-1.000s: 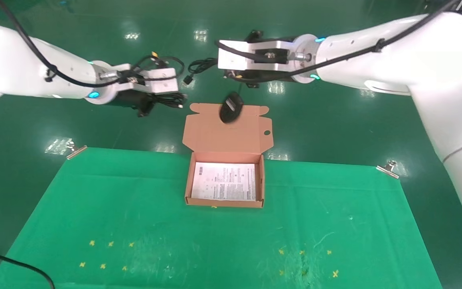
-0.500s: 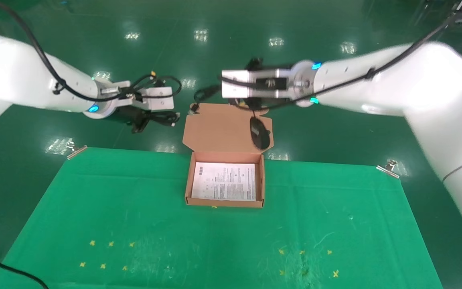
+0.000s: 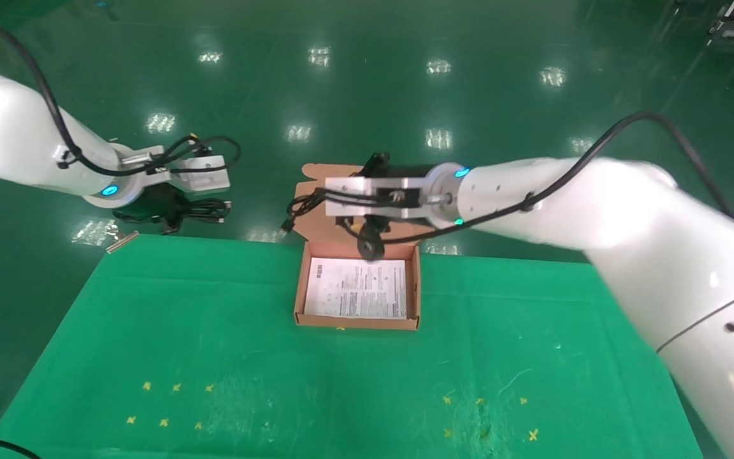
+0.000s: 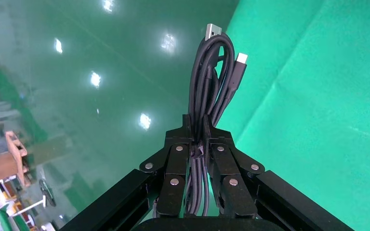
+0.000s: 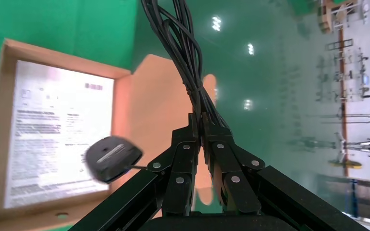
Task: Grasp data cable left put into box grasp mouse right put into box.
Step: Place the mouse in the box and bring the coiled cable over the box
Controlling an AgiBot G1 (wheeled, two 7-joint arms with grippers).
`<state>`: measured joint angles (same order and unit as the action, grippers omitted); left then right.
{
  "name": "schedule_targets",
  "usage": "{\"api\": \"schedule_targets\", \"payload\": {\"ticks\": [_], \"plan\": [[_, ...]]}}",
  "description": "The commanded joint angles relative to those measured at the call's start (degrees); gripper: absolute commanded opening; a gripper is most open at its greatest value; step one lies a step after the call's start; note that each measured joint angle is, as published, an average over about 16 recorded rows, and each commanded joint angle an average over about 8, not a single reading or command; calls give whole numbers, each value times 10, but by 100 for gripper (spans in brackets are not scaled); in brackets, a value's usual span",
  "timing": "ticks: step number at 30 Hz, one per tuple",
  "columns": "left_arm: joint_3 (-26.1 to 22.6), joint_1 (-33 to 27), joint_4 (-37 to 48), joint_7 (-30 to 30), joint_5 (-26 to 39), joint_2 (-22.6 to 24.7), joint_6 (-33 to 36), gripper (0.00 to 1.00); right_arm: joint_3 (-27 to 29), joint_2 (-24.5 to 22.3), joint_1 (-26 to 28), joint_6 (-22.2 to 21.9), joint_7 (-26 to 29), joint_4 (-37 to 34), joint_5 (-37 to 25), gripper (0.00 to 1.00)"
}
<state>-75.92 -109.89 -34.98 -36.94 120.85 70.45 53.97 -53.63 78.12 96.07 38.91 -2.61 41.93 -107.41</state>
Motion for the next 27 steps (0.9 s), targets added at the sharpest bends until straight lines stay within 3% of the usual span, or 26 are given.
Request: {"api": "schedule_targets", "payload": {"ticks": [1, 13, 26, 27], "plan": [[-4, -1, -5, -18, 9, -3, 9, 0, -15, 2, -4, -11, 14, -1, 2, 0], [-9, 4, -54, -57, 28, -20, 19, 0, -129, 6, -30, -70, 106, 37, 83, 0], [-11, 6, -77, -74, 37, -28, 24, 0, -239, 8, -42, -123, 315, -46, 127, 0], [-11, 6, -78, -75, 37, -28, 24, 0, -245, 8, -40, -125, 328, -50, 126, 3]]}}
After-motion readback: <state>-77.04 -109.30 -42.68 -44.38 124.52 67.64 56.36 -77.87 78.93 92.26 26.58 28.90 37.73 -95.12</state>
